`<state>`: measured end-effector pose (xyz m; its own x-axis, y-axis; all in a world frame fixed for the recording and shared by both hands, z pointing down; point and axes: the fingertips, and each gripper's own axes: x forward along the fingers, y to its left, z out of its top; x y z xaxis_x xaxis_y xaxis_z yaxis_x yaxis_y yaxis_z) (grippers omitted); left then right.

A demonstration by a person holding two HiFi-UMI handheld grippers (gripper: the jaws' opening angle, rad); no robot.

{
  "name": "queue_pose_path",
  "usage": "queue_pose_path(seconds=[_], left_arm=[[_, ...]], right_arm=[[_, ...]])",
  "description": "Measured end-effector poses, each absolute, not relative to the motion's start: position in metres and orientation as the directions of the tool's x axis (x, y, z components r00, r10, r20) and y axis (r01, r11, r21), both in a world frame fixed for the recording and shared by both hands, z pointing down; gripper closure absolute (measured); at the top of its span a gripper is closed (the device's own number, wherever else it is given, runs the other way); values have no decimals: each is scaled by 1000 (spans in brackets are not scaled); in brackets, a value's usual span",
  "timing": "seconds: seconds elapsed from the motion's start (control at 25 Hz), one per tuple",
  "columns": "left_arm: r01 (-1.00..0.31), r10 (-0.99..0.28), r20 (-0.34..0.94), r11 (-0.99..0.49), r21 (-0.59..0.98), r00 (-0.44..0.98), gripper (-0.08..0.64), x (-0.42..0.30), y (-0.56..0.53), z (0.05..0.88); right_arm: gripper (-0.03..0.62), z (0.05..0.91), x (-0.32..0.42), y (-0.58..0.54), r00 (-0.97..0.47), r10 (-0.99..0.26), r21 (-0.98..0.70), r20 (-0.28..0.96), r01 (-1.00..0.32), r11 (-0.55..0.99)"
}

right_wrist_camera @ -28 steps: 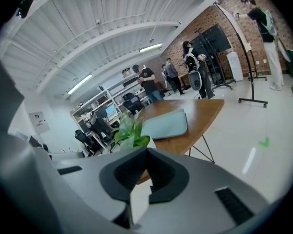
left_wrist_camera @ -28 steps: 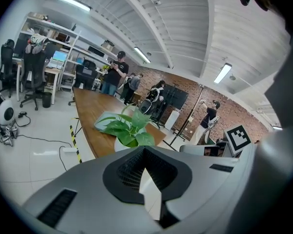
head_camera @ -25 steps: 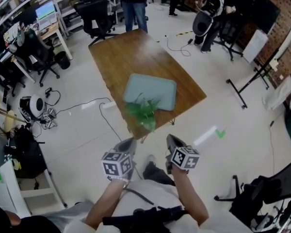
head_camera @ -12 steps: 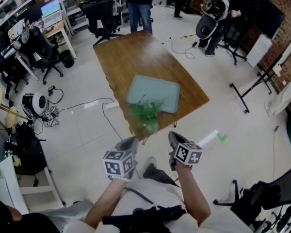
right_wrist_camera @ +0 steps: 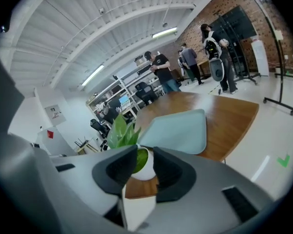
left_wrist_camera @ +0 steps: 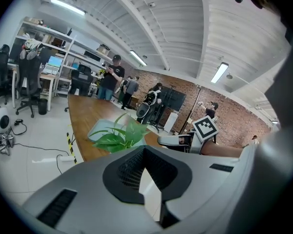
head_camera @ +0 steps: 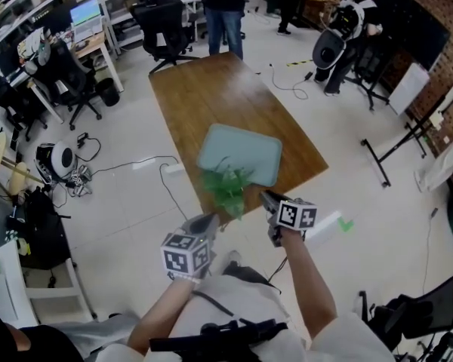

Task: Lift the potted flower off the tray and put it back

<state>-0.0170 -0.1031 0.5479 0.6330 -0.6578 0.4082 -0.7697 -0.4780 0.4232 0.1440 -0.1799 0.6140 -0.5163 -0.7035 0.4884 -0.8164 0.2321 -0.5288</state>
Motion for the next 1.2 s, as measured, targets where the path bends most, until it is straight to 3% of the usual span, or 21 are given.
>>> queue_pose_path(seconds=[0.68,1.2], left_arm=[[-825,-675,476,-431,367,564,563,10,-150,562],[-845,-684,501,-389,366,531,565,13,-156,573]], right_arm=[[466,670,91,-234,-632,-503,-496,589,-775,392],[504,698,68,-237,-658,-439,-515,611,-752,411]])
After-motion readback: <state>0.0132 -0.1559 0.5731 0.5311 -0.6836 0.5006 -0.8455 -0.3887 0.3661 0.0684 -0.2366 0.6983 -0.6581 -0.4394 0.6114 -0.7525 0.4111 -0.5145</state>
